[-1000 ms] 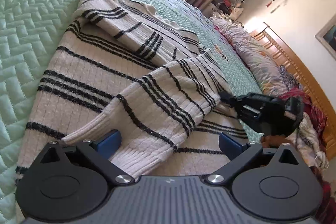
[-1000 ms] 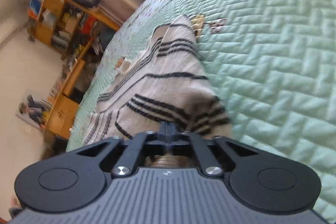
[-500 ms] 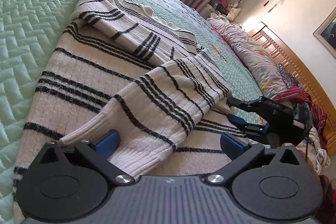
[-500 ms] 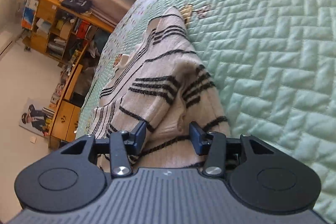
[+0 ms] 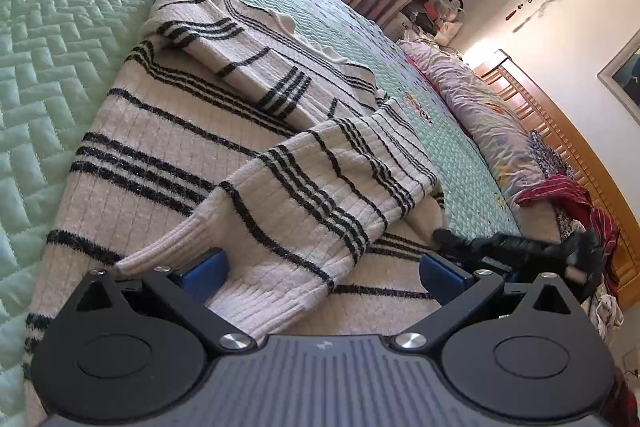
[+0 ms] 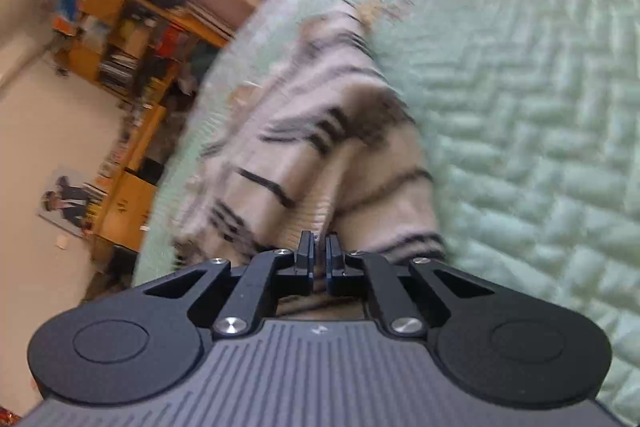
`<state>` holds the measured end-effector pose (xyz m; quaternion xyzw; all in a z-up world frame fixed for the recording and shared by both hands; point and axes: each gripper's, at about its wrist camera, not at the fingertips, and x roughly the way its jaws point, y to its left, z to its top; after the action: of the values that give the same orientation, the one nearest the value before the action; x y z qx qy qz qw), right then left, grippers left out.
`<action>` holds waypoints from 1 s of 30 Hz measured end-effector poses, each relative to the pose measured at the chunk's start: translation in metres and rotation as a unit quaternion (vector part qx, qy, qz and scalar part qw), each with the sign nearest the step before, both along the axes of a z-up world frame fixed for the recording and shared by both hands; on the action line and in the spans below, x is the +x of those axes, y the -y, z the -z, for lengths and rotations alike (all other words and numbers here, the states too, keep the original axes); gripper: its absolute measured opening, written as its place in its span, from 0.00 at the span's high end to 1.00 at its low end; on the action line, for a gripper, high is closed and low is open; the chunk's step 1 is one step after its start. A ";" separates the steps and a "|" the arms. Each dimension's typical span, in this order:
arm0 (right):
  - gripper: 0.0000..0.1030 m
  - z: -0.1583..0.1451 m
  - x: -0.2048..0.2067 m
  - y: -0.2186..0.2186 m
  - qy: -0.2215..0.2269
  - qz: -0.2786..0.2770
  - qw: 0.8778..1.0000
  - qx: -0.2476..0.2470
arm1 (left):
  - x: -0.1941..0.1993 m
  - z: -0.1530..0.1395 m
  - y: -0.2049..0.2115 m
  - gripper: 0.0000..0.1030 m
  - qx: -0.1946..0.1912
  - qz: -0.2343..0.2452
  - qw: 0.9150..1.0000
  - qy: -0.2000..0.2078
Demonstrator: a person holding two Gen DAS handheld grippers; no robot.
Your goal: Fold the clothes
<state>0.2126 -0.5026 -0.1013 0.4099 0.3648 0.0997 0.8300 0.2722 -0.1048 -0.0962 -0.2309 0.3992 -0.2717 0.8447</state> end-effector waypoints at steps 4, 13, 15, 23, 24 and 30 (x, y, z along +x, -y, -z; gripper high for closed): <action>0.93 -0.005 -0.001 0.002 -0.002 0.006 1.000 -0.009 | -0.001 0.001 -0.001 0.01 0.004 0.011 1.000 0.007; 0.75 -0.045 0.002 -0.005 0.082 0.028 0.996 -0.005 | -0.006 0.000 0.007 0.01 0.037 0.017 0.999 0.026; 0.71 -0.041 0.022 -0.017 0.093 -0.003 0.996 0.018 | -0.006 -0.001 0.007 0.01 0.038 0.019 0.999 0.026; 0.97 0.018 0.059 -0.015 0.019 0.006 0.998 0.055 | -0.003 0.001 -0.001 0.01 0.016 0.026 0.999 0.019; 0.95 0.013 0.053 -0.014 0.025 0.010 0.998 0.055 | -0.003 0.001 0.000 0.01 0.016 0.026 0.999 0.019; 0.53 0.006 0.022 -0.018 0.038 -0.005 0.999 0.039 | -0.006 -0.002 0.011 0.01 0.044 0.021 0.999 0.023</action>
<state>0.2349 -0.4842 -0.1069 0.4360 0.3309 0.1332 0.8263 0.2665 -0.1155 -0.0939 -0.1789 0.3956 -0.2770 0.8572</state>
